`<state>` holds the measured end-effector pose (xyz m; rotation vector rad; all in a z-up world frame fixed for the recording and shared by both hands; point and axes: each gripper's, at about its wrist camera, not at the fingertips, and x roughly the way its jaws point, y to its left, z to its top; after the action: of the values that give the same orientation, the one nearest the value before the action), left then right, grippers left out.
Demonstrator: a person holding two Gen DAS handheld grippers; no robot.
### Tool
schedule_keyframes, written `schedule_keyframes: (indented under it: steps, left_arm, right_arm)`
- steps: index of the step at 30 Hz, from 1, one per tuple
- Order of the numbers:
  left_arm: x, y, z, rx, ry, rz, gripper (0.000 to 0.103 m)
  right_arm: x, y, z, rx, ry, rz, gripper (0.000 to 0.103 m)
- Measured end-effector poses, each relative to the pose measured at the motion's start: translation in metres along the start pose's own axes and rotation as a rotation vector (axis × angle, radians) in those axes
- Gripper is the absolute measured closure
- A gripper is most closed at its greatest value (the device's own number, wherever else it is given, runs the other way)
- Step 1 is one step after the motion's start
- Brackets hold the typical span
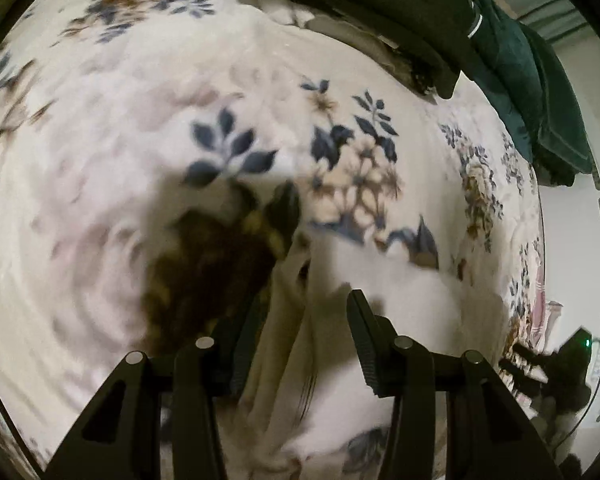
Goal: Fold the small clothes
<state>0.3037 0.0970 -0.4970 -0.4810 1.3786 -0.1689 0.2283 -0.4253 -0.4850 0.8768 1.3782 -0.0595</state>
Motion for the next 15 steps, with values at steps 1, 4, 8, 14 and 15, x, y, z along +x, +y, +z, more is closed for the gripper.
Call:
schedule_keyframes:
  steps: [1,4,8,14,15]
  left_arm:
    - [0.007,-0.002,0.005,0.002,0.011,-0.009,0.060]
    - [0.024,-0.005,0.014,0.007,0.030,-0.040,0.061]
    - [0.028,0.001,0.017,-0.013,-0.010,-0.054,0.092]
    - [0.036,0.019,0.018,-0.059,-0.002,-0.090,0.094]
    - [0.037,0.019,0.017,-0.054,0.001,-0.089,0.094]
  right_arm:
    - [0.007,0.003,0.010,0.009,0.008,0.034,0.047]
    - [0.038,0.015,0.035,0.038,0.061,0.118,0.047]
    - [0.066,0.025,0.041,0.047,0.088,0.111,0.086]
    - [0.067,0.007,0.042,0.137,0.008,0.083,0.096]
    - [0.070,0.008,0.041,0.130,0.017,0.082,0.096]
